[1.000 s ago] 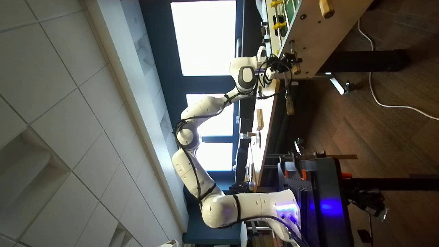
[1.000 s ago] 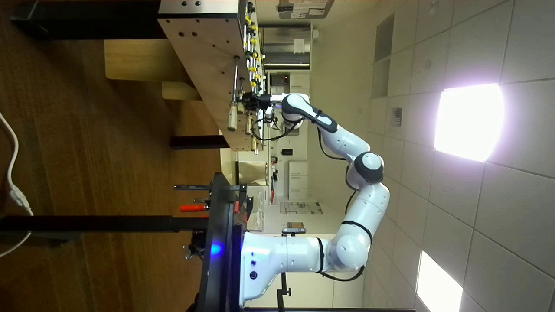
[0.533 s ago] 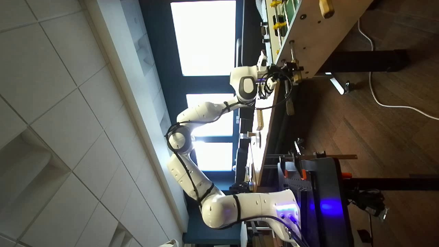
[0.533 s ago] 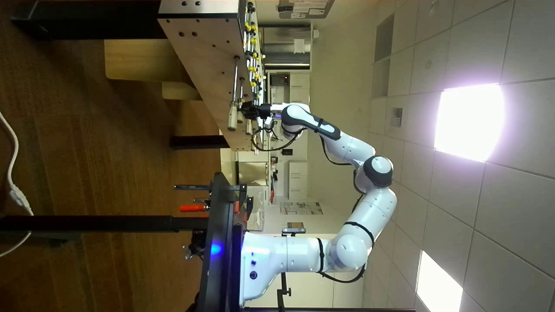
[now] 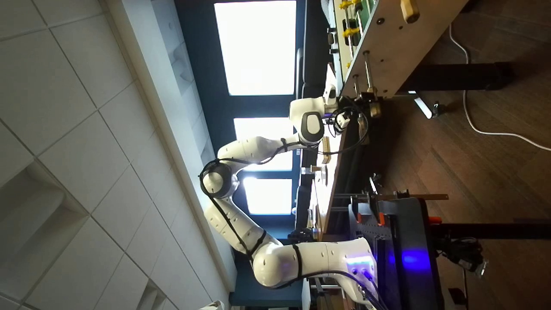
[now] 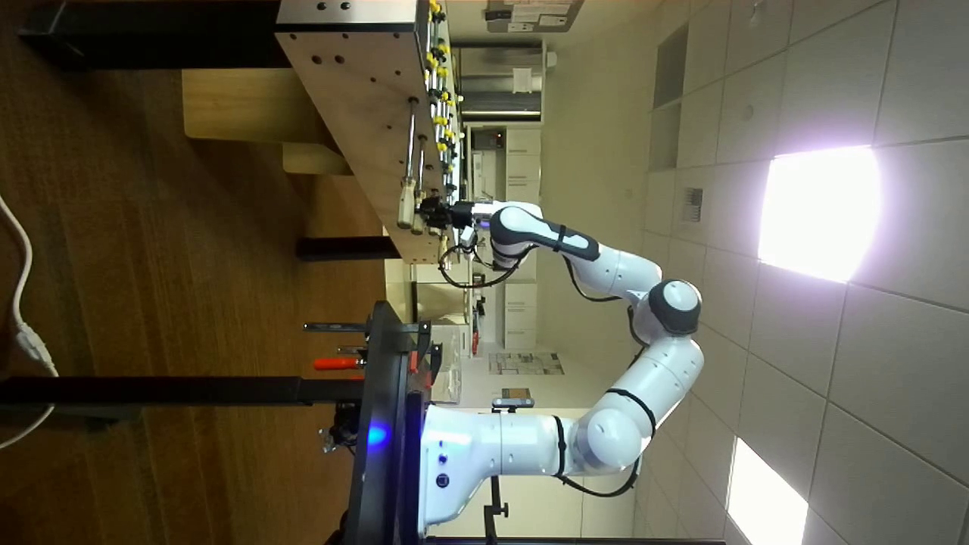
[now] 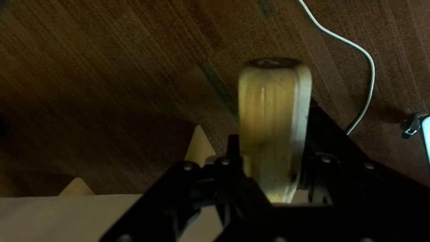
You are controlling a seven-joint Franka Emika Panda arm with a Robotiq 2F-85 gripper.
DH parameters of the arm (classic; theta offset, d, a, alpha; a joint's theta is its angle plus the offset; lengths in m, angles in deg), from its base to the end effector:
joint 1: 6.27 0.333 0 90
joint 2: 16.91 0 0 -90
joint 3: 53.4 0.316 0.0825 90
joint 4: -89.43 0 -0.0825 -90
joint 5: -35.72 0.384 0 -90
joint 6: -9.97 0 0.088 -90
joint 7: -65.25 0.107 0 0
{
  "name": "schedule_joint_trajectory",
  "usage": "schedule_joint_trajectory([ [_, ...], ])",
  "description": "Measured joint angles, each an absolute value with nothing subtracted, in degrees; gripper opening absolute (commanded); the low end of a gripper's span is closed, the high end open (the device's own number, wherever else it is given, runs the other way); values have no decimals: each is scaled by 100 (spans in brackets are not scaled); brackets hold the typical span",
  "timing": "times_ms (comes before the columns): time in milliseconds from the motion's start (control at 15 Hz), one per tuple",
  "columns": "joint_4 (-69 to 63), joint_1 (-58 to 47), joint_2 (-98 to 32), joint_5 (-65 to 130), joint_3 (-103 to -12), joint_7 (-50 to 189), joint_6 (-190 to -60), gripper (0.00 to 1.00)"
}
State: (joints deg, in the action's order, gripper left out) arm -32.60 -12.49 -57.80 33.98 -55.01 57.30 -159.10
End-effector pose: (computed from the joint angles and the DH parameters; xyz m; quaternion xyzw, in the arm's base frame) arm 0.5548 -0.0751 0.0782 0.9983 0.0197 0.0514 0.0199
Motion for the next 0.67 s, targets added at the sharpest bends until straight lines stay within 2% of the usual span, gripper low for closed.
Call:
schedule_joint_trajectory([
  [667,-4784,-1435,-5192,3398,-5501,5639,-16885,14],
])
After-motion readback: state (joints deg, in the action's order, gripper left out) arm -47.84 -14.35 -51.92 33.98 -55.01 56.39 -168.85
